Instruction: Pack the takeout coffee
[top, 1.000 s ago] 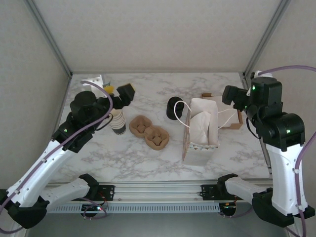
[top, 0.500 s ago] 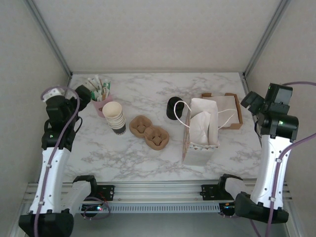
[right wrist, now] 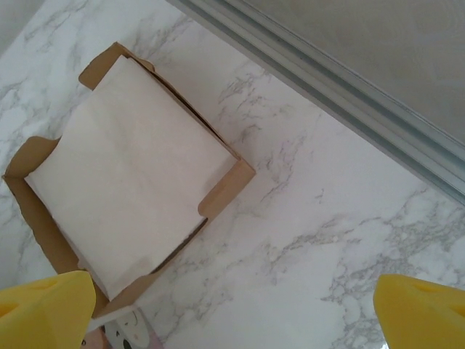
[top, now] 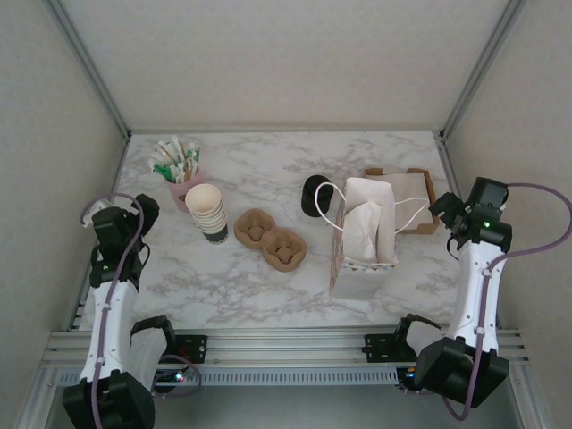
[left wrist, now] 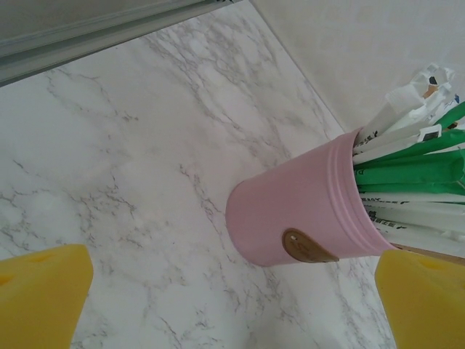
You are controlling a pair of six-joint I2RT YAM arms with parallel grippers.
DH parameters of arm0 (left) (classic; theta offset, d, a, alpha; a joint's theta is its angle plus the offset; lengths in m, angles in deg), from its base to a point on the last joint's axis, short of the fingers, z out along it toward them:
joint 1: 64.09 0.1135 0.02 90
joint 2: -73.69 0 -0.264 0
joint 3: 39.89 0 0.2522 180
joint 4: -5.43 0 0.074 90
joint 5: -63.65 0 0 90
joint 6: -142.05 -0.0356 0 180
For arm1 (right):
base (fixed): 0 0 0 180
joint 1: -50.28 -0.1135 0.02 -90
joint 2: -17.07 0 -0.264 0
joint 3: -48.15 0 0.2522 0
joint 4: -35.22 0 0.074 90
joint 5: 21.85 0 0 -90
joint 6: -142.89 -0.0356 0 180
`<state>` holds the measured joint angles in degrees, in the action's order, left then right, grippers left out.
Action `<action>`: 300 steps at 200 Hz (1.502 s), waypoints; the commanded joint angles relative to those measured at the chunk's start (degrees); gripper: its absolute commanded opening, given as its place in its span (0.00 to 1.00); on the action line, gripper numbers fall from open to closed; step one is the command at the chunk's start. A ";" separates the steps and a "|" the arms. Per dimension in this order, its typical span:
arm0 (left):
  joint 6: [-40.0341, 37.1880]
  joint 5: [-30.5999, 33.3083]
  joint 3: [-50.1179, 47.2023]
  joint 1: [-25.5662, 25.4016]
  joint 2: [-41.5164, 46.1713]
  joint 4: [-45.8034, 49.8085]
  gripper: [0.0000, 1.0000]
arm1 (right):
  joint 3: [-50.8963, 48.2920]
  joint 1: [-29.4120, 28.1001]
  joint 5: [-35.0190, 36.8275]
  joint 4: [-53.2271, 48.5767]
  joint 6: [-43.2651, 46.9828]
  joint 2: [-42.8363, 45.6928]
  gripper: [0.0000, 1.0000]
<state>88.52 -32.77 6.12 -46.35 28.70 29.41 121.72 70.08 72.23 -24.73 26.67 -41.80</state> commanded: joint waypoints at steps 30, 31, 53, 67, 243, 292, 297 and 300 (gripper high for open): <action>-2.03 2.28 -8.76 0.46 2.94 -9.83 1.00 | -13.95 -0.85 -1.48 17.97 1.72 6.55 0.99; -2.11 2.28 -8.95 0.41 3.01 -10.03 1.00 | -14.25 -0.91 -1.46 18.15 1.80 6.74 0.99; -3.66 3.16 -13.51 0.32 5.73 -15.01 1.00 | -20.61 -4.74 2.55 26.11 3.01 8.71 0.99; -5.00 4.30 -16.79 -0.24 8.08 -18.70 1.00 | -24.28 -7.75 6.00 31.01 4.04 9.52 0.99; -23.98 4.63 -28.24 -7.48 -10.94 -62.15 1.00 | -42.72 -17.21 13.06 80.40 11.30 -10.04 0.99; -25.55 6.93 -25.22 -10.28 -24.22 -72.95 1.00 | -40.86 -20.05 13.68 89.83 15.13 -19.44 0.99; -26.06 7.02 -24.55 -10.49 -25.37 -73.22 1.00 | -40.22 -20.03 13.47 89.91 15.32 -20.34 0.99; -26.42 7.07 -24.03 -10.60 -26.00 -73.19 0.99 | -39.61 -20.10 13.51 88.74 15.35 -20.53 0.99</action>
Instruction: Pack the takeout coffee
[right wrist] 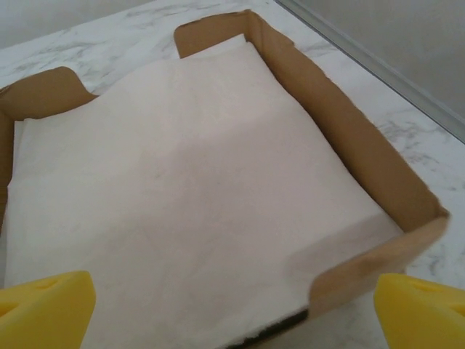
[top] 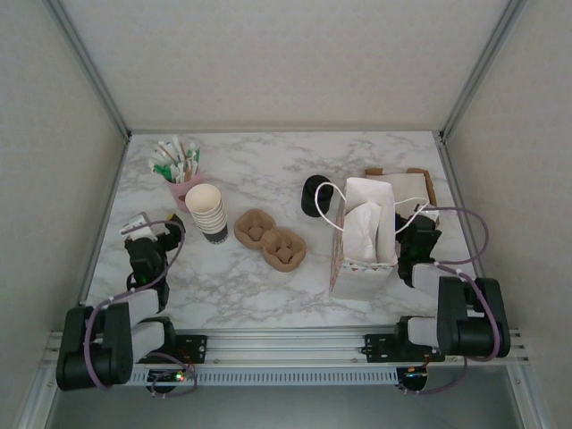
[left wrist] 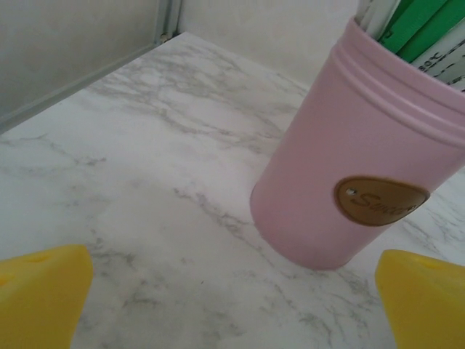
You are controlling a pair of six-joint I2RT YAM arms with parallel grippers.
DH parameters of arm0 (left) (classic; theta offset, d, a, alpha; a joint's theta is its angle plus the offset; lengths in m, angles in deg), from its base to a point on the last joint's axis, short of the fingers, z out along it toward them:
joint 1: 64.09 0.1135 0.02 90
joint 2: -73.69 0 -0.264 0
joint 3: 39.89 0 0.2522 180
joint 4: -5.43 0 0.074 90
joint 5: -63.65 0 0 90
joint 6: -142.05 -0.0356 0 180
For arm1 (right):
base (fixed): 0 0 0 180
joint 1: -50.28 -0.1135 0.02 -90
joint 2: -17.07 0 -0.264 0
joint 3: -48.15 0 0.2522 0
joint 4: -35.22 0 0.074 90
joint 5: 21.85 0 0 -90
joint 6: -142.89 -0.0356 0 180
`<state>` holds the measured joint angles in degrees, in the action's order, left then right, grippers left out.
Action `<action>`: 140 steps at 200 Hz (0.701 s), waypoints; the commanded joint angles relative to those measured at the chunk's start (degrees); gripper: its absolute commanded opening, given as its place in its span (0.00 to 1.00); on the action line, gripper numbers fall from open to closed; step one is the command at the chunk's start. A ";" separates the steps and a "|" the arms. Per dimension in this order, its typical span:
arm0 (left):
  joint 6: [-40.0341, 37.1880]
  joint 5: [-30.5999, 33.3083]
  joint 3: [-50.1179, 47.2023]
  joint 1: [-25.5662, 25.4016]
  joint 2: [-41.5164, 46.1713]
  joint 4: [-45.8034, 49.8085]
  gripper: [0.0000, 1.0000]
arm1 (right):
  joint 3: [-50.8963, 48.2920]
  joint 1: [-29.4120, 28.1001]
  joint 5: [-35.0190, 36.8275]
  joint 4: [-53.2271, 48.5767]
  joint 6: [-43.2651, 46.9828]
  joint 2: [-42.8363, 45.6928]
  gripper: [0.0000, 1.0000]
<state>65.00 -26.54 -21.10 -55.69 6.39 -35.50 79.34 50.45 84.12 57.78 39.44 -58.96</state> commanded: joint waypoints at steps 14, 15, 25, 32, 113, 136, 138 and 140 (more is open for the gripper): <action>-4.17 0.64 4.57 -1.46 -6.16 -9.25 1.00 | 3.33 -0.52 1.18 5.46 2.80 -3.68 0.99; -4.26 0.63 4.60 -1.50 -6.29 -9.40 1.00 | 3.28 -0.60 1.13 5.49 2.81 -3.60 0.99; -4.55 0.71 4.91 -1.55 -7.27 -10.50 1.00 | 2.81 -0.54 0.98 6.24 2.86 -3.43 0.99; -4.74 0.97 5.09 -1.55 -7.83 -11.13 1.00 | 2.77 -0.56 0.68 6.33 2.97 -3.47 0.99; -7.83 0.14 3.14 -3.31 -16.10 -23.99 1.00 | -1.23 -2.53 -2.03 12.53 6.76 -1.81 0.99; -7.93 0.10 3.03 -3.37 -16.23 -24.21 1.00 | -2.95 -2.54 -3.02 15.09 7.12 -1.04 0.99; -7.94 0.10 2.98 -3.32 -16.26 -24.31 1.00 | -3.02 -2.54 -3.33 15.21 7.23 -1.00 0.99; -7.94 0.10 3.01 -3.35 -16.25 -24.32 1.00 | -3.04 -2.47 -3.60 15.26 7.33 -1.00 0.99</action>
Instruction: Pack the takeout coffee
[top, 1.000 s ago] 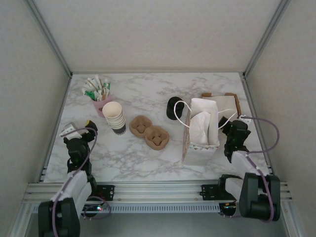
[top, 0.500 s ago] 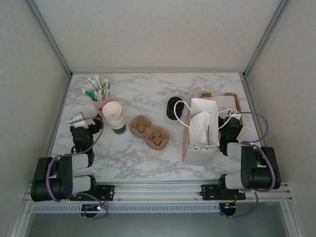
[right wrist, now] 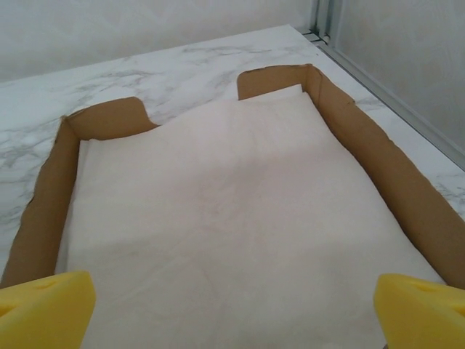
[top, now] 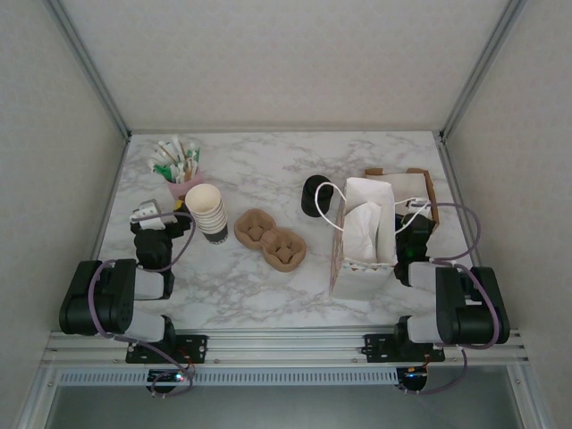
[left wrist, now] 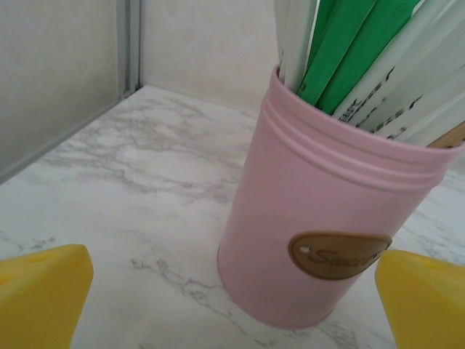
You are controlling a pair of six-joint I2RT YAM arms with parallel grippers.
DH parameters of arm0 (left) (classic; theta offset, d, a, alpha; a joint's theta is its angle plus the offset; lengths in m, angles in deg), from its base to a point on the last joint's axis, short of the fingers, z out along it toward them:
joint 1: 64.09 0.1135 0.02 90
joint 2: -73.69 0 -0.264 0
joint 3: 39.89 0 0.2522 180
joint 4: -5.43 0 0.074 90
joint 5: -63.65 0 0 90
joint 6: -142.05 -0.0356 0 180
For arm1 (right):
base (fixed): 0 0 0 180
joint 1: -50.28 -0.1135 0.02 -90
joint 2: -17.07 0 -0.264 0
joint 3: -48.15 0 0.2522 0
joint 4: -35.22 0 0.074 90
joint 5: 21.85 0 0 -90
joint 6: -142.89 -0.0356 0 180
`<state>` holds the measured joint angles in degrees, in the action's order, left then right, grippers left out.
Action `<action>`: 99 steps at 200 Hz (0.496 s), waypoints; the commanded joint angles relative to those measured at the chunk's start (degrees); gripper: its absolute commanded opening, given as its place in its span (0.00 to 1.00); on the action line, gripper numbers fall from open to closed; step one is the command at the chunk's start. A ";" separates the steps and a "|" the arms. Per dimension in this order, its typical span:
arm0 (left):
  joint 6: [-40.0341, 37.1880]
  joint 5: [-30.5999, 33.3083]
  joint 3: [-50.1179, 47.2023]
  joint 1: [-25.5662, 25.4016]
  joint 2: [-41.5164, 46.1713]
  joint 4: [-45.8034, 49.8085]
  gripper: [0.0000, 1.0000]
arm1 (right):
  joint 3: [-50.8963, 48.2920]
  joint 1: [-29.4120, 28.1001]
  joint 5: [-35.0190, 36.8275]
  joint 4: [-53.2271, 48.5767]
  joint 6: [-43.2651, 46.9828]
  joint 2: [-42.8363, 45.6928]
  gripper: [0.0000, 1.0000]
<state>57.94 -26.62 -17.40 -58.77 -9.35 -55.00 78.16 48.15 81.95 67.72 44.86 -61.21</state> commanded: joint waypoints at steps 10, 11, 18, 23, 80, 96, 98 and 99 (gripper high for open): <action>-0.80 0.19 -0.81 -0.31 -0.61 -5.02 1.00 | -1.88 -0.41 -2.74 5.57 2.59 1.14 0.99; -0.79 0.19 -0.82 -0.31 -0.62 -5.01 1.00 | -1.88 -0.46 -2.82 5.58 2.63 1.12 0.99; -0.77 0.27 -0.86 -0.31 -0.71 -5.24 1.00 | -1.84 -0.67 -3.07 5.60 3.06 1.12 0.99; -0.84 0.27 -0.86 -0.27 -0.71 -5.39 1.00 | -1.84 -0.77 -3.24 5.61 3.31 1.25 0.99; -3.20 -2.37 -0.82 -1.32 -3.11 -7.13 1.00 | -2.63 -1.85 -4.27 7.05 4.93 1.47 0.99; -3.69 -2.88 0.65 -1.54 -4.24 -5.30 1.00 | -2.39 -1.91 -5.16 6.75 5.30 1.44 0.99; -3.65 -2.89 0.89 -1.54 -4.23 -4.87 1.00 | -2.35 -1.91 -5.18 6.67 5.31 1.46 0.99; -3.63 -2.89 0.96 -1.54 -4.23 -4.67 1.00 | -2.36 -1.91 -5.19 6.66 5.35 1.42 0.99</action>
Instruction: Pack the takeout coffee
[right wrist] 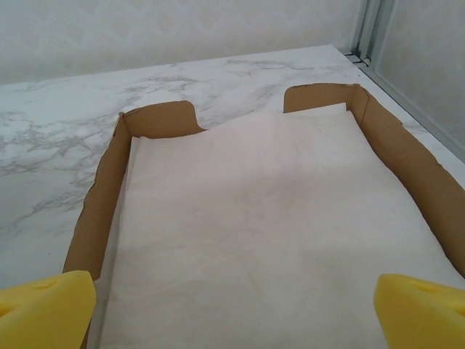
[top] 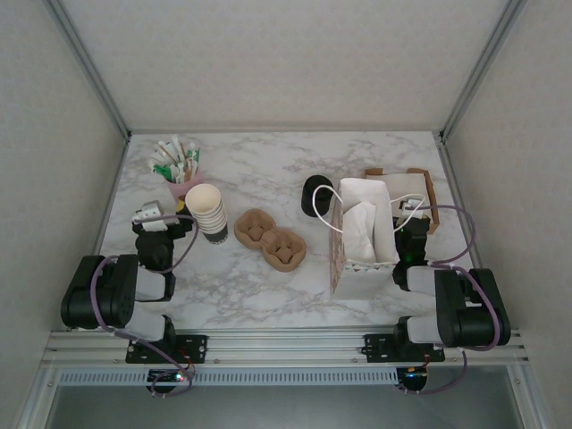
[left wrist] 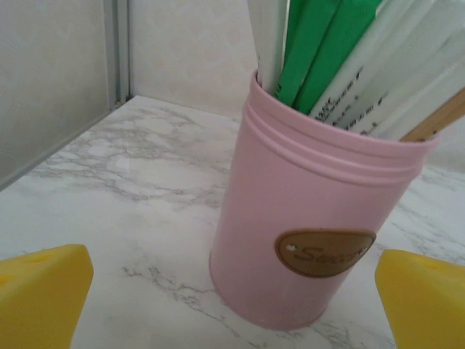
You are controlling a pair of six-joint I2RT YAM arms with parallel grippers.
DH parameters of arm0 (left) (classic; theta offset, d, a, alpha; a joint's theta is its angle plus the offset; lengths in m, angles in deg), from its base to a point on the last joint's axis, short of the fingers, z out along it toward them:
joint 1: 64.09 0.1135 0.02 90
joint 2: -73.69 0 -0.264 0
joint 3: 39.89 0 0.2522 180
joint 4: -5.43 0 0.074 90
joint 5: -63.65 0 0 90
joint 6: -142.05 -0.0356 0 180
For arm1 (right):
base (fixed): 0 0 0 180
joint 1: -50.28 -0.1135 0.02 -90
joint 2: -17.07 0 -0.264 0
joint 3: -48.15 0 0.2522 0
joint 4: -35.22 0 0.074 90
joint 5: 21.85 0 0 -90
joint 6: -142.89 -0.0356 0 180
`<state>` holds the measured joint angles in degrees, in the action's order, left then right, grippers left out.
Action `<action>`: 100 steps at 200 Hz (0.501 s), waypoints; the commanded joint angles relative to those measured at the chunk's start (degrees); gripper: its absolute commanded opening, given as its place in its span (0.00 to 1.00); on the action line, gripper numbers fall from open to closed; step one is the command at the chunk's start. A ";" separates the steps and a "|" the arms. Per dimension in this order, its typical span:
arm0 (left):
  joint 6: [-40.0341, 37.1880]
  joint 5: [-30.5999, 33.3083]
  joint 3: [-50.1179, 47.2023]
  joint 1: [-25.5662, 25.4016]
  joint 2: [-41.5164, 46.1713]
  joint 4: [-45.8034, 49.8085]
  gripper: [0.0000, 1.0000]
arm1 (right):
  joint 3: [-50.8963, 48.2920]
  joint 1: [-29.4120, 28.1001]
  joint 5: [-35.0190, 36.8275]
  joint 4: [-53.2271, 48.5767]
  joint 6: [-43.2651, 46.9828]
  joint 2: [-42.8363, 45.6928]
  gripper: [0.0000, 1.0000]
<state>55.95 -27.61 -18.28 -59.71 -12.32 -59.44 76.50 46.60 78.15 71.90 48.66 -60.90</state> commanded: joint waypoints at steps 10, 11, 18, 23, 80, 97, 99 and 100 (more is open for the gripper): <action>-1.66 -1.93 2.09 -0.60 -1.41 -0.17 0.99 | -0.62 -0.34 -1.47 2.41 1.55 1.07 0.99; -1.68 -1.92 2.08 -0.60 -1.42 -0.14 0.99 | -0.62 -0.35 -1.52 2.40 1.57 1.07 0.99; -1.71 -1.91 2.04 -0.60 -1.33 -0.05 1.00 | -0.46 -0.36 -1.68 2.13 1.64 0.98 0.99; -1.76 -1.95 2.01 -0.60 -1.37 -0.29 1.00 | -0.36 -0.40 -1.98 2.00 1.83 0.94 0.99; -2.68 -4.68 3.03 -0.60 -1.61 1.57 1.00 | 0.00 -2.77 -0.61 2.02 4.22 0.43 0.99; -2.56 -4.58 3.35 -0.60 -1.65 2.10 1.00 | -0.56 -2.74 0.51 7.01 4.13 -3.34 0.99; -2.58 -4.55 3.38 -0.60 -1.62 2.10 1.00 | -0.67 -2.80 0.25 7.94 4.25 -4.12 0.99; -2.54 -4.59 3.39 -0.60 -1.61 2.09 1.00 | -0.73 -2.77 0.14 8.37 4.28 -4.51 0.99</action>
<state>53.90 -30.93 -16.20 -59.88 -13.42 -57.86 76.50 44.02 77.15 72.40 51.68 -61.25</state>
